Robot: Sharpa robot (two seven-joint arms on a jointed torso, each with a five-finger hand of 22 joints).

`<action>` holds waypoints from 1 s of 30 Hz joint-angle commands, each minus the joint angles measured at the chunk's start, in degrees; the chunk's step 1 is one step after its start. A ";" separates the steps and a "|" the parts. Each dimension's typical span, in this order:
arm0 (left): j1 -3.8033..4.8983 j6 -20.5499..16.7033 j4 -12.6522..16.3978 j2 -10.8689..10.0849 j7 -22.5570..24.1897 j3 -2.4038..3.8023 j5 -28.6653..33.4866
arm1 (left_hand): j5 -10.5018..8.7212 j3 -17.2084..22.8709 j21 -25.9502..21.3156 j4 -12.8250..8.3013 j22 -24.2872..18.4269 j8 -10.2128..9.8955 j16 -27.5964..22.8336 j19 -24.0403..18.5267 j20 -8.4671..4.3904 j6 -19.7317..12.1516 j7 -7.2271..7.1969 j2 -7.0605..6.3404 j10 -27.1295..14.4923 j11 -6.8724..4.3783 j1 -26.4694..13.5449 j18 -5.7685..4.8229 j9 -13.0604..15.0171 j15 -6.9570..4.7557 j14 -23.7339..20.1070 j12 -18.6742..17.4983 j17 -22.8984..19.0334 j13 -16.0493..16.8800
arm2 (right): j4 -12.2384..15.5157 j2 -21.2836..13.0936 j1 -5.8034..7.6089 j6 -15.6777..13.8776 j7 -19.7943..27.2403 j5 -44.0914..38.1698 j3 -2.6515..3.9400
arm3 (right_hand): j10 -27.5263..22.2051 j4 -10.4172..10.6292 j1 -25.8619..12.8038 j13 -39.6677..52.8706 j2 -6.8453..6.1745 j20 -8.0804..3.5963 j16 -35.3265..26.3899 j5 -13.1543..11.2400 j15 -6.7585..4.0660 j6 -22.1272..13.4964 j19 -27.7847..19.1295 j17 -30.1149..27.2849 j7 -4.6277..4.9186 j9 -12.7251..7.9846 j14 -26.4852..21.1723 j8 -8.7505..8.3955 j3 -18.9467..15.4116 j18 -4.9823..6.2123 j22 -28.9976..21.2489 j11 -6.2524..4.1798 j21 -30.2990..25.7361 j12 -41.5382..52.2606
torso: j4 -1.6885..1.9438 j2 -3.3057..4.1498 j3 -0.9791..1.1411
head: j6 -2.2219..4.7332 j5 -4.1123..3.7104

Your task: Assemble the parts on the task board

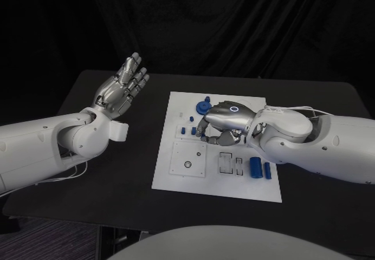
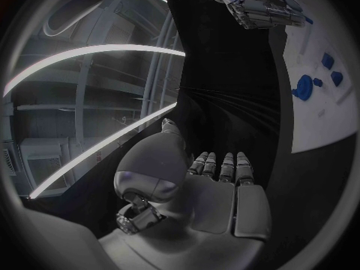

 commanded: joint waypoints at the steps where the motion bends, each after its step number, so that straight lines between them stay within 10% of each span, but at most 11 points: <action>1: 0.01 0.85 -0.08 0.24 6.05 0.05 0.70 | 0.79 0.39 -0.35 0.02 -0.06 -0.28 -0.21 0.06 -3.94 -0.01 0.57 0.65 -0.01 0.71 0.49 -1.40 -0.06 -7.86 -0.03 -0.38 -0.06 -0.07 | -0.54 0.63 -0.64 1.38 -0.04 -1.38 0.03 | 0.29 -0.18 -0.17 0.04 -0.31 -0.04 0.29 -0.18 -0.19 -0.49 0.32 0.07 0.09 -0.08 2.12 -0.40 0.19 -0.43 9.19 0.12 0.20 -0.32 | 0.02 0.07 0.03 | -0.07 0.05; 30: 0.01 3.32 -0.52 0.80 5.01 0.05 1.67 | 7.38 1.54 -0.35 -0.01 -0.06 -0.25 -0.21 0.06 -1.43 0.12 3.02 1.46 -0.01 3.26 4.02 -2.75 -0.02 -3.98 -0.03 -0.38 -0.06 -0.07 | -1.82 2.82 -3.51 1.47 0.69 -1.50 0.03 | 0.50 -0.46 0.14 0.03 -0.22 -0.03 0.39 -0.48 -0.22 -0.41 0.39 0.20 0.04 -0.03 2.16 -0.46 0.37 -0.46 9.24 0.06 0.42 -0.47 | 0.02 0.10 -0.06 | -0.07 0.81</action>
